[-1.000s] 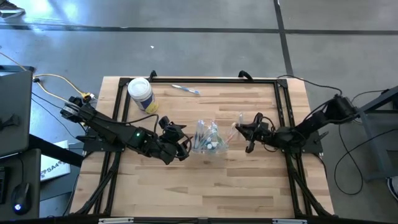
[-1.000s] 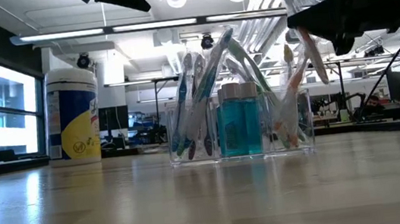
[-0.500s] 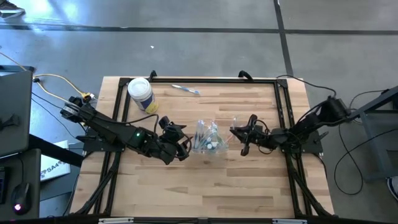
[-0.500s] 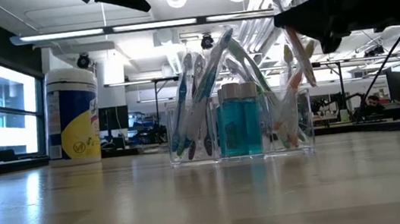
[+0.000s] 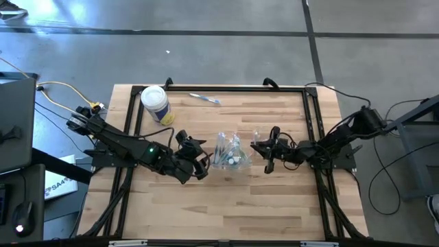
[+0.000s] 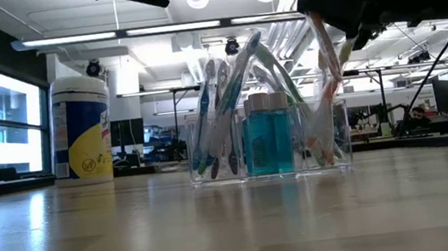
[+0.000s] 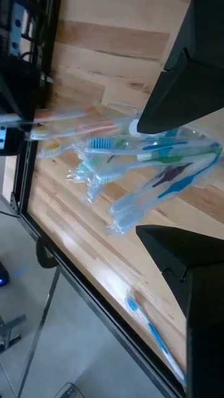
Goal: Pick & Place toothbrushing station
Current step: Put the orange toothbrush into the transparent organizer
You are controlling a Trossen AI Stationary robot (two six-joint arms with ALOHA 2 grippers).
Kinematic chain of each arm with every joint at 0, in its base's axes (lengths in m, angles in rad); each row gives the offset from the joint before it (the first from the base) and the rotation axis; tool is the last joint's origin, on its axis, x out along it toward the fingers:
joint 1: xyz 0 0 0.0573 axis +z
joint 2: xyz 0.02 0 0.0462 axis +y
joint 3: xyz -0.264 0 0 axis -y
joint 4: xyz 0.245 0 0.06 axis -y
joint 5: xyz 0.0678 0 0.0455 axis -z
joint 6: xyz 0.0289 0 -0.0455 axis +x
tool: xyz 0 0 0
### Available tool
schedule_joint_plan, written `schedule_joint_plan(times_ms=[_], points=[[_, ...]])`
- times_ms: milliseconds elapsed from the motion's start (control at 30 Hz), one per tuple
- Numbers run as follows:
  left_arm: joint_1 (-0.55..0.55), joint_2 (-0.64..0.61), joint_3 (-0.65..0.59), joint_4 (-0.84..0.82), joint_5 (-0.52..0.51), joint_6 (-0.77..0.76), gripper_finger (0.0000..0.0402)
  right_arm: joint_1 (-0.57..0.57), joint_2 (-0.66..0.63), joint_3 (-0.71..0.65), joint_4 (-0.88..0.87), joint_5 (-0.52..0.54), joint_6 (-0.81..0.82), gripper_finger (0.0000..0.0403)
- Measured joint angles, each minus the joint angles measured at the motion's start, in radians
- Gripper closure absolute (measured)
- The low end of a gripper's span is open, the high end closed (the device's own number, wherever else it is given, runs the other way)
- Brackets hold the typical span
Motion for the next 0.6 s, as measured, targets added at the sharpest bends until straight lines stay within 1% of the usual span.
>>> schedule_joint_plan(times_ms=[167,300,400,500,600], points=[[0.001,0.011,0.001,0.086,-0.002,0.061,0.0151,-0.018,0.006,0.000,-0.001,-0.021,0.009,0.0384],[0.001,0.029,0.002,0.198,0.007,0.130,0.0151,-0.024,0.049,0.001,0.010,-0.067,0.011,0.0384],[0.001,0.029,0.001,0.281,0.012,0.196,0.0151,-0.024,0.082,0.026,0.014,-0.073,0.005,0.0384],[0.015,0.040,0.002,0.347,0.015,0.263,0.0151,-0.021,0.099,0.061,0.012,-0.111,-0.012,0.0384],[0.032,0.052,0.000,0.410,0.076,0.315,0.0151,0.004,0.100,0.084,0.009,-0.136,-0.062,0.0384]])
